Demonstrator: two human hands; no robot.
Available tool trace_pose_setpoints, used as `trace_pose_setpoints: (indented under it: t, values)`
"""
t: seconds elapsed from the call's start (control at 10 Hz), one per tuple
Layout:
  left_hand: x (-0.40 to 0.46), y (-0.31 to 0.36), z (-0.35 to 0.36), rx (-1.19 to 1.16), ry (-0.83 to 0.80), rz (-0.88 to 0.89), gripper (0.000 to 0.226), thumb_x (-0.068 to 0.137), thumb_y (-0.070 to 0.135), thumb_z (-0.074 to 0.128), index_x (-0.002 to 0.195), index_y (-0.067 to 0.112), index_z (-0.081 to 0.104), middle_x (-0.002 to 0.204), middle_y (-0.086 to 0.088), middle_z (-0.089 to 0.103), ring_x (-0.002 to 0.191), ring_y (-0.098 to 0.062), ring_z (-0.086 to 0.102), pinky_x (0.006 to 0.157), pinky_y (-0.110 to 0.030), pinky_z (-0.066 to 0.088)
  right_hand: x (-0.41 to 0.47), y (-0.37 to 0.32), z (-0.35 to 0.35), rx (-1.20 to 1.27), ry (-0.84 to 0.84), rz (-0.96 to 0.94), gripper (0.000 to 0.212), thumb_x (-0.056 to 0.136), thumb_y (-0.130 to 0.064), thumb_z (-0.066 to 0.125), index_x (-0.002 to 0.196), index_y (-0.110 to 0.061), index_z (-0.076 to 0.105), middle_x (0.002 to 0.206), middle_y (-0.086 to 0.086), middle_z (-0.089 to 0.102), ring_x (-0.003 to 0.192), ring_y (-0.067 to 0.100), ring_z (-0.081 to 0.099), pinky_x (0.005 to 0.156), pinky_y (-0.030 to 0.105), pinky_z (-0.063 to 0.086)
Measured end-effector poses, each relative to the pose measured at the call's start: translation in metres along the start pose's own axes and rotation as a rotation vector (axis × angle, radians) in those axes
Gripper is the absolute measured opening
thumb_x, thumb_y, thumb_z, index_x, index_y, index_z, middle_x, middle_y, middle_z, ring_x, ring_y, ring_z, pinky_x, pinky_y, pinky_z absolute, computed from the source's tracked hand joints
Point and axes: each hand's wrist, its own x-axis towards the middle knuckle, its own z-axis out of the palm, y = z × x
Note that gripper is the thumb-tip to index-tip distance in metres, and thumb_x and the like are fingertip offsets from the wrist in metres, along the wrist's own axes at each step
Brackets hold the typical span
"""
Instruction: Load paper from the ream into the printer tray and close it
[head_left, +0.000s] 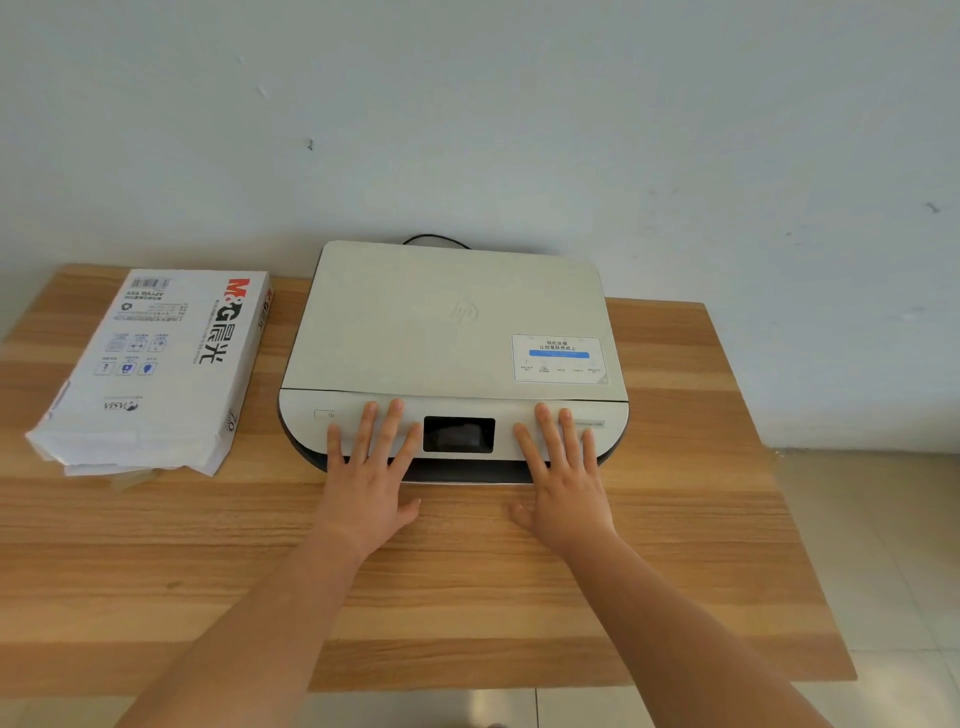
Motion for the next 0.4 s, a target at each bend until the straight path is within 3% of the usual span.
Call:
trace_pose_setpoints:
  t: [0.1, 0.2, 0.4]
  values:
    - [-0.003, 0.001, -0.011, 0.005, -0.033, 0.002, 0.095, 0.084, 0.069, 0.040, 0.143, 0.028, -0.023, 0.148, -0.006, -0.044, 0.141, -0.033, -0.030, 0.113, -0.065, 0.001, -0.004, 0.002, -0.014, 0.007, -0.043, -0.024, 0.102, 0.080, -0.058, 0.059, 0.154, -0.026, -0.004, 0.158, 0.004, -0.028, 0.146, 0.032, -0.022, 0.120, 0.052, 0.004]
    - [-0.008, 0.001, -0.024, -0.024, -0.044, 0.001, 0.090, 0.083, 0.073, 0.033, 0.150, 0.029, -0.009, 0.155, -0.006, -0.032, 0.144, -0.031, -0.023, 0.113, -0.064, -0.004, -0.008, 0.000, -0.029, 0.040, -0.112, -0.038, 0.101, 0.083, -0.059, 0.052, 0.151, -0.029, -0.018, 0.155, 0.003, -0.035, 0.143, 0.029, -0.030, 0.120, 0.051, 0.001]
    - [-0.015, 0.007, -0.063, -0.062, -0.112, 0.004, 0.084, 0.084, 0.076, 0.024, 0.151, 0.031, -0.001, 0.161, -0.002, -0.016, 0.146, -0.026, -0.017, 0.114, -0.061, -0.010, -0.019, -0.004, -0.059, 0.079, -0.165, -0.053, 0.106, 0.081, -0.066, 0.055, 0.151, -0.031, -0.017, 0.160, 0.001, -0.025, 0.145, 0.028, -0.024, 0.120, 0.050, -0.003]
